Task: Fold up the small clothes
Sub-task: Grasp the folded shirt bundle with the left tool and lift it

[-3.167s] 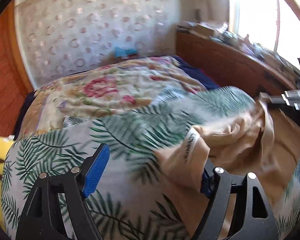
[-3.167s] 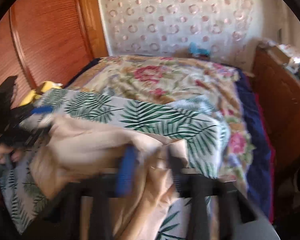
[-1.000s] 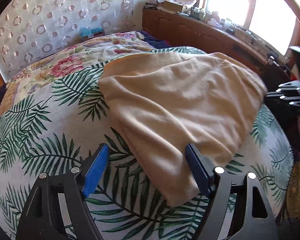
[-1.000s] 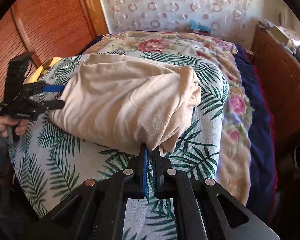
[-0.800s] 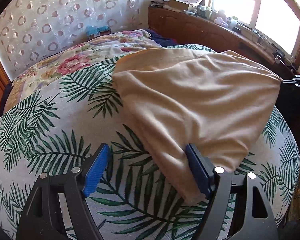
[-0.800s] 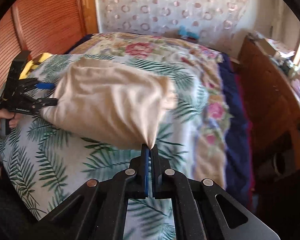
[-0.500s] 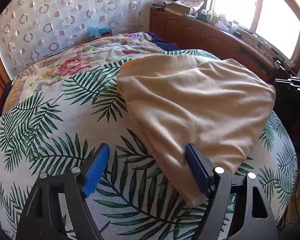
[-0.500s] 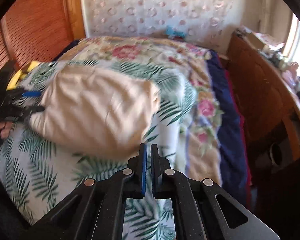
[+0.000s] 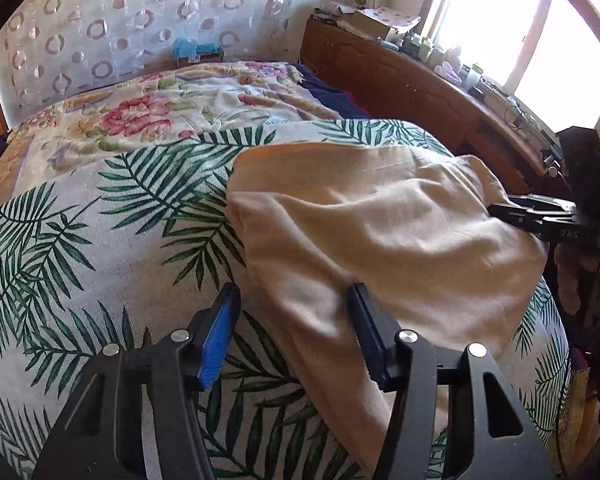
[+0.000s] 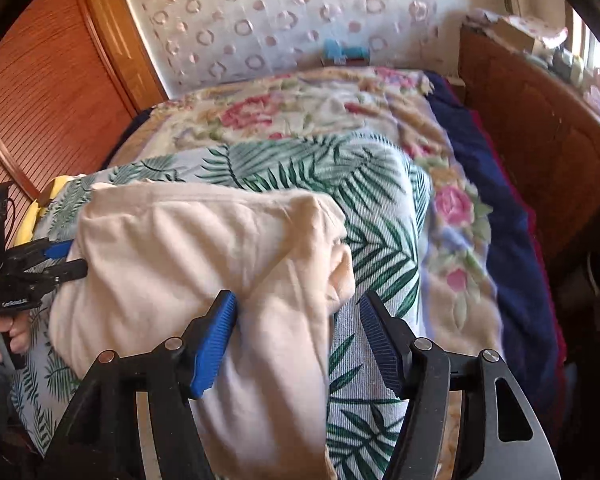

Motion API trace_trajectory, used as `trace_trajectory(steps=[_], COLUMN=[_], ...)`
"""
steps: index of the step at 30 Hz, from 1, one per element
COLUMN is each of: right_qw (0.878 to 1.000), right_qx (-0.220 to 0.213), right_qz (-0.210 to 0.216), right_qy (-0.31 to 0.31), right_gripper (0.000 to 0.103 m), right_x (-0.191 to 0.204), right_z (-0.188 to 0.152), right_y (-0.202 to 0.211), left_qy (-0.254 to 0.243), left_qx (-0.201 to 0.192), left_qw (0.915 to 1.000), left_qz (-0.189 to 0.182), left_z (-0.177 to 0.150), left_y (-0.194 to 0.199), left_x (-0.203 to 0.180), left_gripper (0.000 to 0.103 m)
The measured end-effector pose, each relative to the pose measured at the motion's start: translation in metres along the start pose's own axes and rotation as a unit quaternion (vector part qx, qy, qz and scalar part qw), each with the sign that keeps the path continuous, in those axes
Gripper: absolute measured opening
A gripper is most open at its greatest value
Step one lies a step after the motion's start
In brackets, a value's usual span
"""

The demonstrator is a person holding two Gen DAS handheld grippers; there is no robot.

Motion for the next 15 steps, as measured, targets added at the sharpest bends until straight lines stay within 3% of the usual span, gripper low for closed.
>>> trace_trajectory(steps=[3, 5, 7, 8, 9, 15], right_qw=[1.0, 1.0, 0.999, 0.997, 0.997, 0.996], right_qx=[0.003, 0.004, 0.013, 0.024, 0.02, -0.042], right_qz=[0.012, 0.021, 0.048, 0.072, 0.068, 0.054], right_qy=[0.003, 0.001, 0.005, 0.002, 0.009, 0.053], right_gripper=[0.066, 0.064, 0.043, 0.026, 0.021, 0.013], right_x=[0.003, 0.0, -0.002, 0.003, 0.004, 0.019], right_z=[0.001, -0.001, 0.002, 0.001, 0.001, 0.011], right_y=[-0.007, -0.008, -0.001, 0.002, 0.002, 0.029], left_qy=[0.006, 0.015, 0.02, 0.021, 0.019, 0.012], left_qx=[-0.006, -0.007, -0.008, -0.011, -0.017, -0.077], left_qw=[0.9999, 0.9995, 0.999, 0.9989, 0.9987, 0.9953], left_qz=[-0.012, -0.026, -0.04, -0.042, -0.044, -0.059], left_z=[0.002, 0.002, 0.003, 0.004, 0.006, 0.015], left_y=[0.0, -0.001, -0.001, -0.001, 0.003, 0.049], left_x=[-0.004, -0.006, -0.009, -0.009, -0.011, -0.023], left_gripper=[0.045, 0.029, 0.016, 0.013, 0.013, 0.011])
Point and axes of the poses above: each gripper's, at about its wrist camera, not at the fingertips, and y roughly against the way its jaws point, x to its left, z to its top, the point moved 8 cm from there along -y, roughly the way its jaws point, and after that the axes turned 8 degrees about -y, right-handed, at the moved point
